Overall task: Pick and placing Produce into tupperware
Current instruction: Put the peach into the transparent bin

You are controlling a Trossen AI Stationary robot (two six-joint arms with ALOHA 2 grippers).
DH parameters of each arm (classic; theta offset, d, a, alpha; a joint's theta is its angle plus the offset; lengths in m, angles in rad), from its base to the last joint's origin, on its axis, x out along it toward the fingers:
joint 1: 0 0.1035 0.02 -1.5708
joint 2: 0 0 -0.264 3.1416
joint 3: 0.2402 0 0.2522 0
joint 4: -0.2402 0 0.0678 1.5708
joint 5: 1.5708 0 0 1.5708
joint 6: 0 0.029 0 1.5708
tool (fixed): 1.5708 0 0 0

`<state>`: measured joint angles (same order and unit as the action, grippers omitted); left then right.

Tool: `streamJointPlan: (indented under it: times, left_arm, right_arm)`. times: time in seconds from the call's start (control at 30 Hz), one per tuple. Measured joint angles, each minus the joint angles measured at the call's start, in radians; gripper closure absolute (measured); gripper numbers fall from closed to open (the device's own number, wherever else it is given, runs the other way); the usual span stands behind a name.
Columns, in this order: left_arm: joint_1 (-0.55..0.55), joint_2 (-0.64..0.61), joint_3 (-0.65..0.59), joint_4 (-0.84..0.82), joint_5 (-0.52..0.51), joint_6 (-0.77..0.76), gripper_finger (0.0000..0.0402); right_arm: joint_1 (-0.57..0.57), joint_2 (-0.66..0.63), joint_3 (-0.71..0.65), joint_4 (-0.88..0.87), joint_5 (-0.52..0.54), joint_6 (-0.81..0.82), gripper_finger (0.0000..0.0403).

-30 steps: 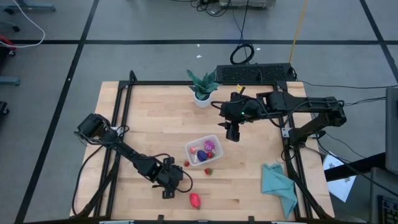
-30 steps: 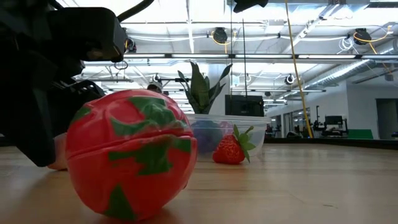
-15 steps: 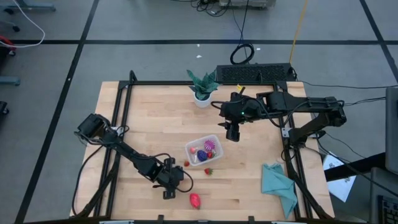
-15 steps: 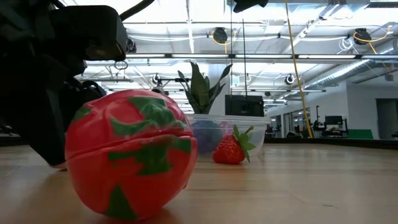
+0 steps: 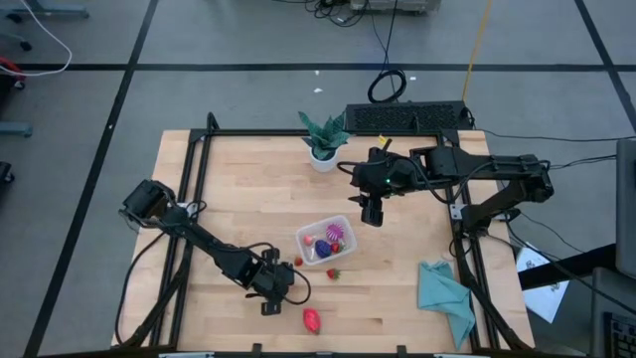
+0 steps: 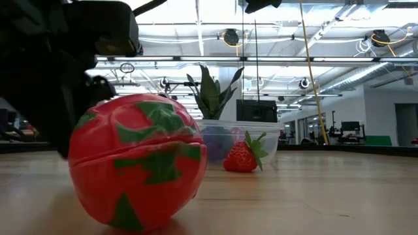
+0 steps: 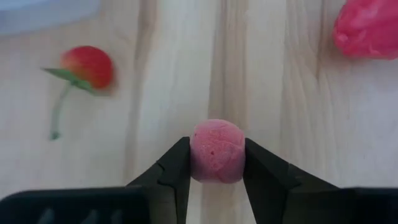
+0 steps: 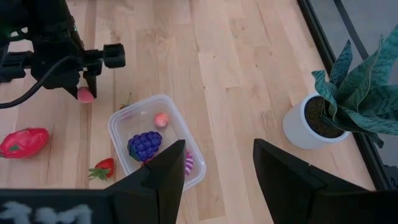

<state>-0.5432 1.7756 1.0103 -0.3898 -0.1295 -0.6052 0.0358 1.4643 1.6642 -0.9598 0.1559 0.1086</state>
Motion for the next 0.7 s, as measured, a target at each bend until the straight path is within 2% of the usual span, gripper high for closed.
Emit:
streamJointPlan:
  times: [0.13,0.37,0.5,0.7]
  left_arm:
    - [0.018,-0.049,0.051,-0.142,-0.021,0.023,0.0283]
    - [0.044,-0.143,0.19,-0.347,-0.152,0.128,0.0284]
    - [0.084,-0.142,0.252,-0.379,-0.168,0.218,0.0284]
    - [0.184,-0.126,0.249,-0.368,-0.161,0.316,0.0284]
  right_arm:
    - [-0.015,0.0,0.0,-0.008,0.001,-0.014,0.0222]
    - [-0.073,0.0,0.0,-0.051,0.004,-0.023,0.0222]
    - [-0.115,0.0,0.0,-0.086,0.004,-0.023,0.0222]
    - [-0.17,0.0,0.0,-0.138,0.005,-0.023,0.0222]
